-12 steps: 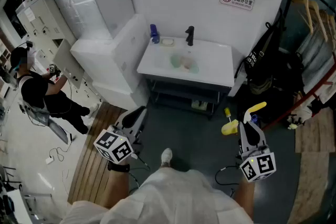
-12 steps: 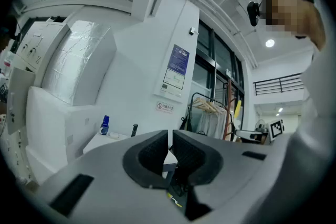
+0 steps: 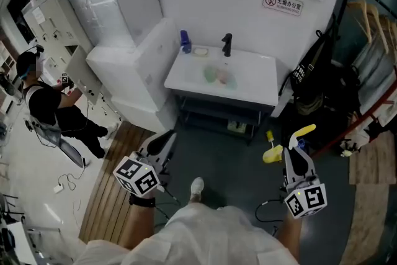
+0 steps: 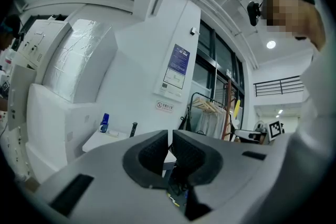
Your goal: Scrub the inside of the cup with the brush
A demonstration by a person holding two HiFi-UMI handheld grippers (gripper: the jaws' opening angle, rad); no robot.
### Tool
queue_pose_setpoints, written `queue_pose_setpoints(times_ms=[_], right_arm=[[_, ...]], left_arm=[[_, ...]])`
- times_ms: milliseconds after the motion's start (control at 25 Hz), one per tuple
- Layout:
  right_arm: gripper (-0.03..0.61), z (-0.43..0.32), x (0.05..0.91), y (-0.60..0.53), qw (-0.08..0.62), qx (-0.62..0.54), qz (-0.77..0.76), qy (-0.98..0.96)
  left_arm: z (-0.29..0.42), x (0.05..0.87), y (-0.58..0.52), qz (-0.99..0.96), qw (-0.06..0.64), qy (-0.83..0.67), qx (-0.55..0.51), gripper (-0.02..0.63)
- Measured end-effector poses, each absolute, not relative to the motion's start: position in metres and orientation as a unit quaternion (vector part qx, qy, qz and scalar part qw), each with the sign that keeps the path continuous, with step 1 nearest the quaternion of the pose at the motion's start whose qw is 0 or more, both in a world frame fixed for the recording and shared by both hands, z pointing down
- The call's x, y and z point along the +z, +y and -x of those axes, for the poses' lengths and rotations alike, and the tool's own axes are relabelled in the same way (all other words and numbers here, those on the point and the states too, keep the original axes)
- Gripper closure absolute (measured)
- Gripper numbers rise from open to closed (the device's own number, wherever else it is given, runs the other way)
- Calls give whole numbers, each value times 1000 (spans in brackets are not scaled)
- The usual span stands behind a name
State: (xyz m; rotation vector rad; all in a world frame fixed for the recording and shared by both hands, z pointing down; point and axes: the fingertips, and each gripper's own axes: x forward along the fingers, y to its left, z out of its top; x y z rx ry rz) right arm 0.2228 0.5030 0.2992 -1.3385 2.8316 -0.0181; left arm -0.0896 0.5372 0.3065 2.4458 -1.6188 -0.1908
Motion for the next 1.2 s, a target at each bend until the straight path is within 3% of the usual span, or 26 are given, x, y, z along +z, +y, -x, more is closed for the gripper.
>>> queue_pose_setpoints(times_ms=[560,1200], right_arm=[[549,-188,302,443,24,-35,423,905],[549,-87,279,320,34,-12,443,896]], left_arm=[[132,328,483,-820,128,-555,-52,588],[231,314,346,-843,110,-525,-52,588]])
